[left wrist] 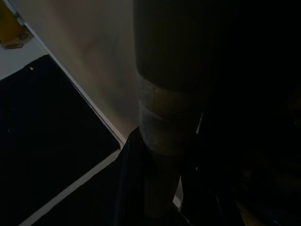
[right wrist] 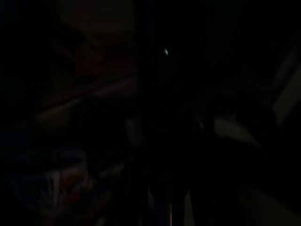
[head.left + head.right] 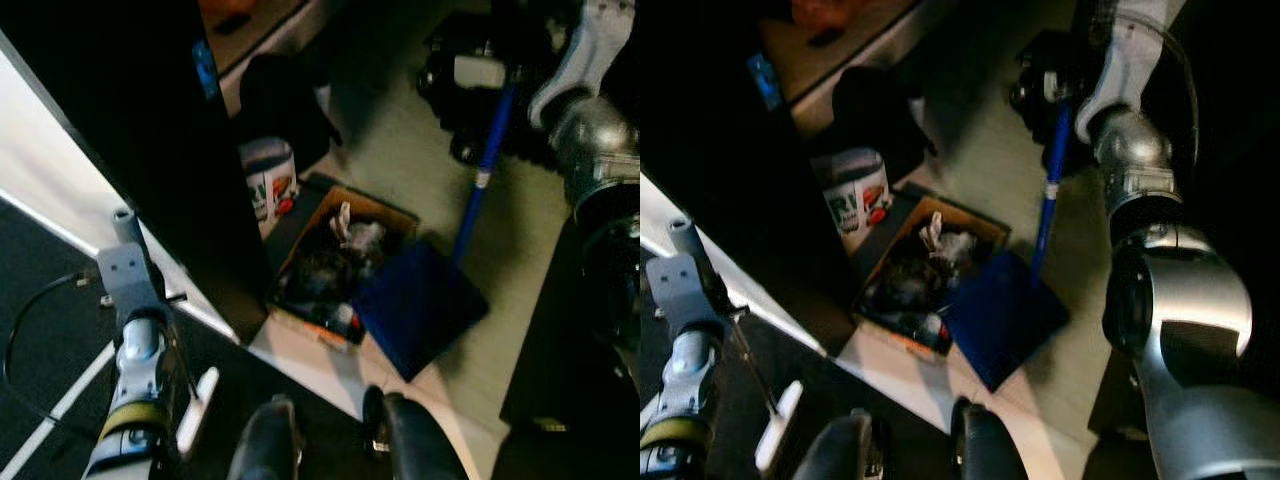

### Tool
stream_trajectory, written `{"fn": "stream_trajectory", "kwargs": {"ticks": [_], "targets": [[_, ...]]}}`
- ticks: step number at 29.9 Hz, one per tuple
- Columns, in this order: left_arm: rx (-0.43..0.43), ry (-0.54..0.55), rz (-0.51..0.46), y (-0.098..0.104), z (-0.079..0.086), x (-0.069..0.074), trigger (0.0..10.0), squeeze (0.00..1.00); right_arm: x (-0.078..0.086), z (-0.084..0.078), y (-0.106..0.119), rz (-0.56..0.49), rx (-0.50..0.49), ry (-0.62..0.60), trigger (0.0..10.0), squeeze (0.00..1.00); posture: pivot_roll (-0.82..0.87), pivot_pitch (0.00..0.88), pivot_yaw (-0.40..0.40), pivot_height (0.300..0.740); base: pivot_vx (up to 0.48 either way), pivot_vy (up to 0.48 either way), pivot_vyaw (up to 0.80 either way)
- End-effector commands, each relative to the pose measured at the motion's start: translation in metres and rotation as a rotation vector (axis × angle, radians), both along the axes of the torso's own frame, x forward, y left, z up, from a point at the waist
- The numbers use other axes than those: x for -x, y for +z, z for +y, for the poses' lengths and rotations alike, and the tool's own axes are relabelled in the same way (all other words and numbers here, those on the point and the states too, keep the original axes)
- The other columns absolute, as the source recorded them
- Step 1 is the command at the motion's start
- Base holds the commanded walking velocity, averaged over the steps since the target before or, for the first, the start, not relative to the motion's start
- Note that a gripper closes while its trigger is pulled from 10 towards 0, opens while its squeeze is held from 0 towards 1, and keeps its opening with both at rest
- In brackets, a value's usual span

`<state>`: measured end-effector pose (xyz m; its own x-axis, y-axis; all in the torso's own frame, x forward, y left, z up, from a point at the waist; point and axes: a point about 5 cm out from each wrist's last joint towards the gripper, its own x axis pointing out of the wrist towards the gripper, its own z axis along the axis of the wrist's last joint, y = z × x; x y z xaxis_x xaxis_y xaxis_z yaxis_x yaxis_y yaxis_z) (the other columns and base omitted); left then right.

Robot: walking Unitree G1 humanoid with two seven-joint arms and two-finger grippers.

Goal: Sweep floor

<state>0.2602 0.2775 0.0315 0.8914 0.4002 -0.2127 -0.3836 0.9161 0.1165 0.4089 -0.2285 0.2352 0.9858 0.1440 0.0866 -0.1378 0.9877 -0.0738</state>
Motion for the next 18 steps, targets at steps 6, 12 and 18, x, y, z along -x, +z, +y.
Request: {"fn": "stream_trajectory", "kwargs": {"ticks": [6,12,18], "targets": [[-0.023,-0.144,0.021,-0.002,-0.021,-0.012,10.0,0.00,0.008,-0.006,-0.030,0.100,0.010,-0.001,10.0,0.00,0.06,0.000,-0.022,0.740,0.000,0.000,0.00],[-0.009,-0.147,0.029,-0.009,-0.025,-0.004,10.0,0.00,0.023,-0.028,-0.065,0.157,0.063,-0.161,10.0,0.00,0.06,0.002,-0.025,0.740,0.000,0.000,0.00],[0.002,-0.164,0.040,-0.014,-0.027,0.002,10.0,0.00,0.029,-0.039,-0.070,0.190,0.032,-0.175,10.0,0.00,0.06,0.016,-0.022,0.740,0.000,0.000,0.00]]}}
